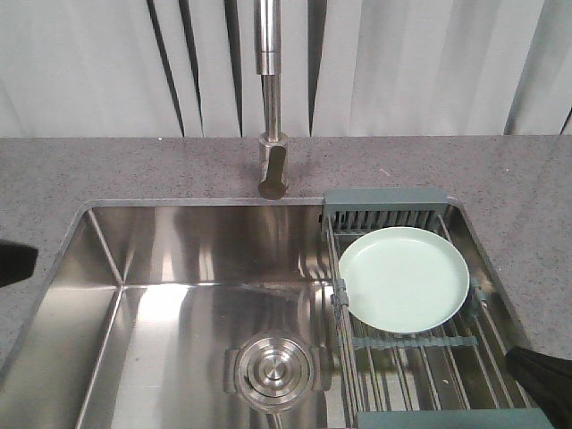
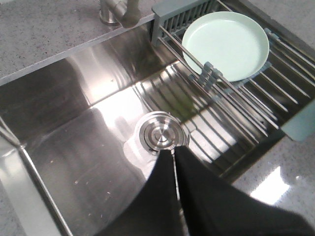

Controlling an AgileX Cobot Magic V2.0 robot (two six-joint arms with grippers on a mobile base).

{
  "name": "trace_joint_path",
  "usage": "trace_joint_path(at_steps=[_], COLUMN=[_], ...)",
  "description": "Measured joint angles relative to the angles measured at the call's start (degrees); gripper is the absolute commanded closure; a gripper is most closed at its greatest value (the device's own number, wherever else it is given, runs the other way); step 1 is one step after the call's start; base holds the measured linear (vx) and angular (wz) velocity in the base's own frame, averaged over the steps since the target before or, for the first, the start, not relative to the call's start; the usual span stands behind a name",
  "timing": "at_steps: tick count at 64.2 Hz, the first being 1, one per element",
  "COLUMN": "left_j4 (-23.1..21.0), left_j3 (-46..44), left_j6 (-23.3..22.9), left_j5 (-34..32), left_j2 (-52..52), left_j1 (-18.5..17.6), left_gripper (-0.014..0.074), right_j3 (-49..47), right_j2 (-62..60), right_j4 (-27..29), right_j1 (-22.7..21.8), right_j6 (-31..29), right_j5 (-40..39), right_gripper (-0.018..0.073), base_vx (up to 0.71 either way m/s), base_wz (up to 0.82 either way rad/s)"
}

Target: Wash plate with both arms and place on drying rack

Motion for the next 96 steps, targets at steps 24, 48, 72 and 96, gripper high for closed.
trace_joint_path(at_steps=[24,48,72,96], left_j4=[5.45,9.49,29.38,30.72], left_j3=[1.54,27.09,52.10,59.89], left_j6=[0.79,0.08,-20.76,-20.24], left_j5=[-1.08,-28.20,-52.31,-59.28], left_j2=[-22.85,-25.45,-26.99,-46.25], left_j1=[0.00,0.00,0.00,2.94], left_gripper=[0.0603,0.0603,0.0603,0.0603], right_j3=[0.00,0.00,0.00,0.00], right_j2=[0.00,0.00,0.00,0.00], right_j4=[0.00,0.00,0.00,0.00], right_j1=[0.00,0.00,0.00,0.00], right_j6=[0.00,0.00,0.00,0.00], right_j5=[0.00,0.00,0.00,0.00], right_gripper=[0.0565,0.0564,0.0564,0.0564], base_vx=[0.00,0.00,0.00,0.00], base_wz=[0.00,0.00,0.00,0.00])
